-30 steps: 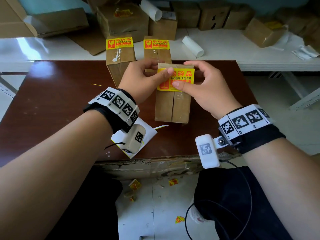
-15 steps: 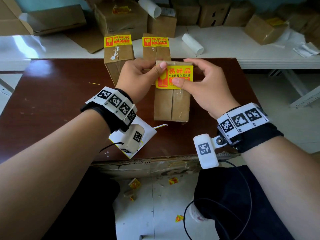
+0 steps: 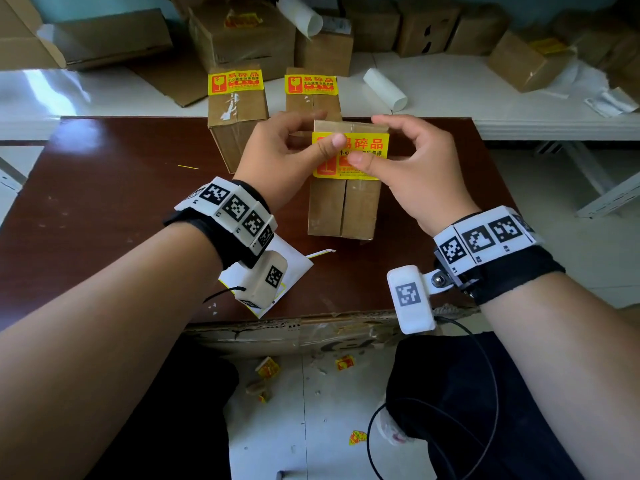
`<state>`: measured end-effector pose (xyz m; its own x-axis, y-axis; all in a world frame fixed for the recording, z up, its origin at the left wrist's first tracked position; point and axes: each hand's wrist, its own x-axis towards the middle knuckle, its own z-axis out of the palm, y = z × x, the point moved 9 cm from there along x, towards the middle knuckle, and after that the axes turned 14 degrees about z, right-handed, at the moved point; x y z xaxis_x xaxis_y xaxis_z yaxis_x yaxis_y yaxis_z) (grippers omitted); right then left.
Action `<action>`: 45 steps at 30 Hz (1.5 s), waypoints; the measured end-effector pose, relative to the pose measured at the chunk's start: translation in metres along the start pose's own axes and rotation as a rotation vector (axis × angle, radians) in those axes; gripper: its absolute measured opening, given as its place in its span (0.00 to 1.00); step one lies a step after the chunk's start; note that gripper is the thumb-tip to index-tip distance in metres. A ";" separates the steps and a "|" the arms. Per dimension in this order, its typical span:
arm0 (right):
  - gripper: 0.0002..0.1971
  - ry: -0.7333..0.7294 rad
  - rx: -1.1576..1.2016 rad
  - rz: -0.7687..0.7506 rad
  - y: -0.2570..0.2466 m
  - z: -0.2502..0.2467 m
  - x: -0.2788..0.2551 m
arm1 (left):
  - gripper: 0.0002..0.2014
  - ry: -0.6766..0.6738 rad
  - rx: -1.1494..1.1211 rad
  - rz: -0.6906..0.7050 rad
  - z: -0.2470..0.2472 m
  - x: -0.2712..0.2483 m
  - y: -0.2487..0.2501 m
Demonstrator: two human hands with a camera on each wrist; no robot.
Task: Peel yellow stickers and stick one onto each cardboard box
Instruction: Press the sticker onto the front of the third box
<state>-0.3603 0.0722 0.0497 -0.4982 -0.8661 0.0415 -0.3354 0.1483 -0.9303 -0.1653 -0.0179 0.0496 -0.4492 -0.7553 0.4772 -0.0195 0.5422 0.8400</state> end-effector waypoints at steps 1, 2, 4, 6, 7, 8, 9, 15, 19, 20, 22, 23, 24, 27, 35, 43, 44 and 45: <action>0.34 -0.001 0.001 0.005 0.000 0.000 0.000 | 0.28 -0.010 0.011 0.003 0.000 0.000 0.001; 0.34 -0.001 -0.003 0.006 0.000 -0.001 -0.001 | 0.30 -0.020 0.031 0.008 0.000 -0.001 0.002; 0.32 0.000 -0.004 0.004 -0.001 -0.002 -0.001 | 0.33 -0.036 0.070 0.016 -0.001 -0.001 0.003; 0.30 -0.002 0.005 0.015 0.000 -0.003 0.001 | 0.32 -0.036 0.065 0.017 -0.001 0.000 0.003; 0.29 -0.002 0.010 0.021 0.001 -0.003 0.002 | 0.32 -0.035 0.058 0.018 -0.001 0.000 0.003; 0.28 -0.003 0.014 0.024 0.001 -0.004 0.003 | 0.31 -0.033 0.053 0.021 0.000 -0.001 0.004; 0.27 -0.005 0.020 0.027 0.002 -0.003 0.004 | 0.30 -0.030 0.050 0.022 0.000 -0.001 0.004; 0.27 -0.037 0.072 0.049 0.004 0.000 0.006 | 0.23 0.027 0.002 -0.004 -0.004 0.000 -0.001; 0.26 -0.048 0.081 0.064 0.006 0.000 0.008 | 0.20 0.048 0.010 -0.003 -0.006 0.001 -0.005; 0.27 -0.051 0.085 0.068 0.006 0.000 0.009 | 0.19 0.054 0.012 0.000 -0.006 0.001 -0.005; 0.27 -0.055 0.095 0.076 0.006 0.001 0.009 | 0.19 0.065 0.017 -0.002 -0.007 0.002 -0.005; 0.27 -0.058 0.095 0.079 0.006 0.002 0.009 | 0.19 0.069 0.019 -0.009 -0.007 0.001 -0.005; 0.26 -0.058 0.094 0.083 0.006 0.002 0.008 | 0.19 0.072 0.022 -0.013 -0.007 0.001 -0.006; 0.24 -0.057 0.106 0.090 0.004 0.001 0.007 | 0.19 0.070 0.040 -0.012 -0.007 0.001 -0.004; 0.18 -0.053 0.098 0.120 -0.004 0.002 0.001 | 0.17 0.070 0.040 -0.052 -0.007 -0.002 -0.001; 0.23 -0.106 -0.013 0.116 -0.004 0.005 0.004 | 0.34 -0.063 0.050 -0.070 0.001 -0.004 0.002; 0.26 -0.116 -0.044 0.098 -0.005 0.005 0.004 | 0.34 -0.066 0.040 -0.069 0.001 -0.004 0.002; 0.29 -0.125 -0.070 0.077 -0.006 0.004 0.005 | 0.34 -0.066 0.029 -0.070 0.002 -0.003 0.002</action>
<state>-0.3574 0.0651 0.0540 -0.4229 -0.9028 -0.0785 -0.3570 0.2456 -0.9012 -0.1652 -0.0138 0.0491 -0.5037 -0.7664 0.3986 -0.0780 0.4999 0.8626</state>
